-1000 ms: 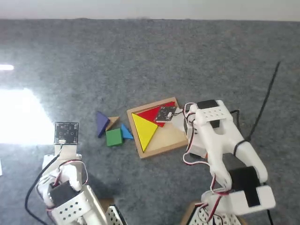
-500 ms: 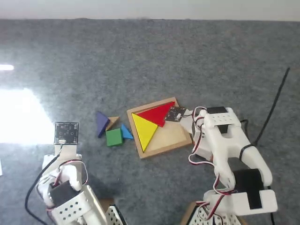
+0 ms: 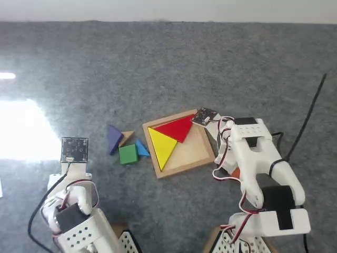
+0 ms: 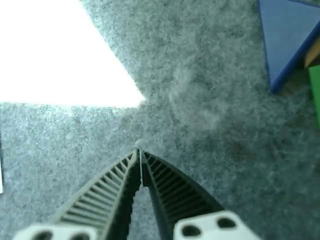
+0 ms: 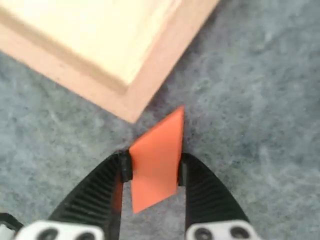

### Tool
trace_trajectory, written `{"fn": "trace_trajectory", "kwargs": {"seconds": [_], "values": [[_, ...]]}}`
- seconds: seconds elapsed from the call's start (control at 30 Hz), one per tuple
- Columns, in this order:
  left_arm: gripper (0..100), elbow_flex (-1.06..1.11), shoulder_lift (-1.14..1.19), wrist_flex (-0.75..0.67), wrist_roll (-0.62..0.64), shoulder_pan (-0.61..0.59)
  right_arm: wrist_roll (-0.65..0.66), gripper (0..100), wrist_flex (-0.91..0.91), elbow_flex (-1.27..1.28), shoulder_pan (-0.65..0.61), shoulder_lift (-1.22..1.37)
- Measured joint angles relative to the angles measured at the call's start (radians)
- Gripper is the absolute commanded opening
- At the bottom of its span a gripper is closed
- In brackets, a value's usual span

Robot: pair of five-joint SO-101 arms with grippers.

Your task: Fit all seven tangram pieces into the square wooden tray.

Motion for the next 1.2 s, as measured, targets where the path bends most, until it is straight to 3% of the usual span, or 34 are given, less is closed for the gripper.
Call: {"fn": "trace_trajectory", "kwargs": {"seconds": [0.4, 0.8, 1.1, 1.2], "values": [[1, 0.000, 0.000, 0.000, 0.000, 0.000, -0.330, 2.0, 0.310, -0.316, -0.032, -0.091], [1, 0.000, 0.000, 0.000, 0.000, 0.000, -0.991, 1.8, 0.135, -0.470, -0.261, 0.112], [1, 0.000, 0.000, 0.000, 0.000, 0.000, -1.068, 2.2, 0.094, -0.677, -0.269, 0.391], [1, 0.000, 0.000, 0.000, 0.000, 0.000, -1.069, 6.9, 0.094, -0.698, -0.281, 0.422]]}}
